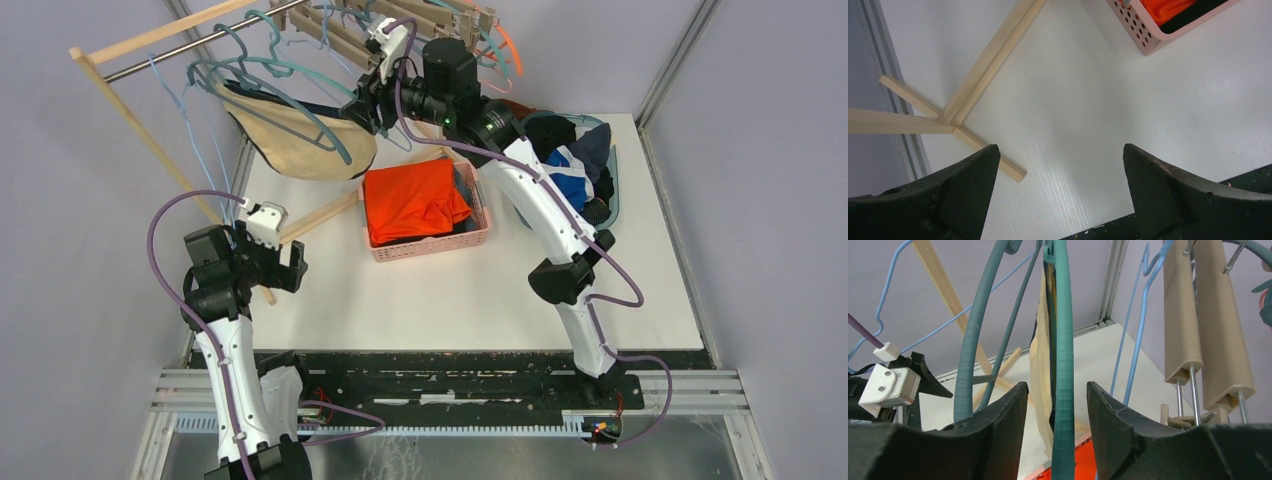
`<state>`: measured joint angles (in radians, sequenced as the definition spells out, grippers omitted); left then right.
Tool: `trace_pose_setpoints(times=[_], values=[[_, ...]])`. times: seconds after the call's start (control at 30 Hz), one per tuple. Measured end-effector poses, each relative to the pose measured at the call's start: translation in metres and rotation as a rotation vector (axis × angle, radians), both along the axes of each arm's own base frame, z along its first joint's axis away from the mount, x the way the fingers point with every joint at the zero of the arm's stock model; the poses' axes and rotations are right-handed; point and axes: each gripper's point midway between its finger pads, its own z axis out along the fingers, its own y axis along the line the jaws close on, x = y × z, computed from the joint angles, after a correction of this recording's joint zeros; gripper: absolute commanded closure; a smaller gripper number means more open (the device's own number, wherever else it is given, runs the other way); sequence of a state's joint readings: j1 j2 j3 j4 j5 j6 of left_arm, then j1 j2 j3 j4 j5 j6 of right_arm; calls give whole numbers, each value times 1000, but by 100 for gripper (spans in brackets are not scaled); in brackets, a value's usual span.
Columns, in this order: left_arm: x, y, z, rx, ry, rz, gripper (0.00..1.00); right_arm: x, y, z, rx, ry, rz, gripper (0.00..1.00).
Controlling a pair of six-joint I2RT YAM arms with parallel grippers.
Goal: Remove the underwear clipped to the hanger
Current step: Pick up the hanger from the clothesline.
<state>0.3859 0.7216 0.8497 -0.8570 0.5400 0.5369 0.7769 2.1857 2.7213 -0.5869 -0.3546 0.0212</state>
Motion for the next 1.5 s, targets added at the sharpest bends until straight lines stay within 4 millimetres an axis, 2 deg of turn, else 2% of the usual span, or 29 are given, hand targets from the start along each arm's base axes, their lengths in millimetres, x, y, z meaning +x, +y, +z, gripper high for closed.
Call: trace_pose_setpoints(times=[0.1,0.23,0.37,0.47,0.67,0.87,1.07,1.33,1.5], values=[[0,2,-2,5,8,9,1,3,3,1,10,-10,0,50],[0,3,-2,7,12,11,1,7,7,-7,3,-2,0,59],[1,3,-3,5,15,11,1,12,12,-18,-8,15,0,77],[1,3,-3,6,15,12,1,13,13,-23,-11,25,-1,99],[0,3,-5,4,18,12,1,19,14,-24,1,33,-26,100],[0,3,-7,2,24,11,1,27,25,-33,34,36,-18,100],[1,3,-8,4,18,11,1,24,33,-23,90,27,18,99],[6,5,-5,13,-4,11,1,21,35,-31,96,54,50,99],[7,5,-5,13,-5,11,1,18,31,-28,98,64,59,100]])
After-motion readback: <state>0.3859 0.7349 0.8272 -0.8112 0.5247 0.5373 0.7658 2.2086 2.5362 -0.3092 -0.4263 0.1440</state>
